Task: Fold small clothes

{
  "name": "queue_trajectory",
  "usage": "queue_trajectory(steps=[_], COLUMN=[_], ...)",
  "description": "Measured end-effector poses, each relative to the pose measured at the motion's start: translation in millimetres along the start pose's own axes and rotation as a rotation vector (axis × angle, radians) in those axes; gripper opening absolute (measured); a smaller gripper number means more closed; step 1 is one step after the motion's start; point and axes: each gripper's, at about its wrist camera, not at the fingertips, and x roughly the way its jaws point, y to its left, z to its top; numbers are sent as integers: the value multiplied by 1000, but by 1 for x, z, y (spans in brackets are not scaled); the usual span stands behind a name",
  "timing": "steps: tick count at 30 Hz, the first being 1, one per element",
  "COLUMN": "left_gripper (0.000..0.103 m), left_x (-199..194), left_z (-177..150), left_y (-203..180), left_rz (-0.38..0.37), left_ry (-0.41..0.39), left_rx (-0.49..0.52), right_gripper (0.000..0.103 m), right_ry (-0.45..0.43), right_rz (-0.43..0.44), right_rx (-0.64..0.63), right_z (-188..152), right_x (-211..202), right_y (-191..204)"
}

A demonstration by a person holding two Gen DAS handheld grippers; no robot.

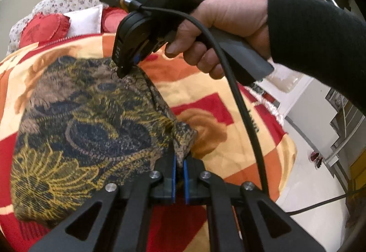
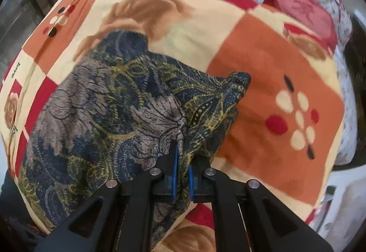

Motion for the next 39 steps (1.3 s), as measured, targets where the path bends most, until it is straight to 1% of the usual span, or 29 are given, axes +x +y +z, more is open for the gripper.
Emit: queue_trajectory(steps=[2,4,5,6,7,8,9,10,12,13,14,15,16,17,18,20,22,23,24,25,26,29,31,32,34,35,36,37,39], left_gripper=[5,10,18,29,35,46,51,52,53,53,49,27,13,1,1,0,1,1,1,1,2,2,4,10,23,34,39,40,41], left_x=[0,-11,-20,-31,-38,-53,-67,-76,-92,-92,-89,-80,-71,-60,-47,-31,-33,-33,-32,-33,-34,-41,-51,-57,-59,-55,-49,-40,-11], left_z=[-2,-2,-1,-1,-2,-1,1,3,10,13,16,17,15,10,0,-22,-40,-43,-42,-41,-39,-26,-6,6,29,46,58,73,106], left_y=[3,3,5,8,12,20,31,38,66,71,86,98,104,110,116,124,125,123,124,124,125,120,121,122,125,130,132,137,146], left_rz=[-8,-13,-14,-6,1,23,49,61,124,139,146,125,124,149,173,160,144,149,152,152,154,168,178,195,214,242,260,271,299], left_ry=[14,9,8,-3,-15,-45,-73,-89,-134,-137,-119,-81,-37,10,56,94,38,27,29,35,46,68,39,2,-49,-68,-75,-75,-37], left_rx=[-5,-2,0,1,1,-3,-19,-32,-97,-122,-175,-221,-240,-253,-274,-306,-305,-286,-286,-292,-296,-282,-270,-264,-260,-261,-264,-270,-292], right_gripper=[10,12,12,12,13,13,14,15,18,18,18,17,17,17,15,11,11,11,11,11,11,14,14,14,14,15,14,14,15], right_ry=[-30,-61,-90,-116,-158,-194,-232,-262,-329,-358,-379,-395,-399,-395,-391,-350,-307,-314,-360,-407,-424,-402,-332,-324,-398,-429,-456,-471,-486], right_rz=[11,30,52,74,106,114,104,98,94,111,126,120,112,119,129,126,83,65,69,96,133,173,180,177,131,108,80,47,2], right_rx=[42,97,137,167,207,232,249,261,283,272,249,222,204,195,199,213,240,272,308,356,409,448,453,462,491,506,525,545,584], right_z=[-4,-10,-13,-17,-23,-29,-37,-45,-66,-76,-85,-96,-106,-115,-126,-146,-166,-177,-186,-194,-199,-197,-188,-182,-171,-161,-148,-135,-103], right_x=[8,8,1,-6,-19,-32,-47,-58,-86,-97,-105,-111,-112,-109,-103,-82,-54,-41,-37,-36,-34,-34,-38,-45,-68,-75,-83,-86,-86], right_y=[-2,-5,-10,-13,-18,-22,-25,-27,-23,-16,-5,9,22,35,48,68,75,74,71,66,60,53,50,46,41,36,31,28,19])
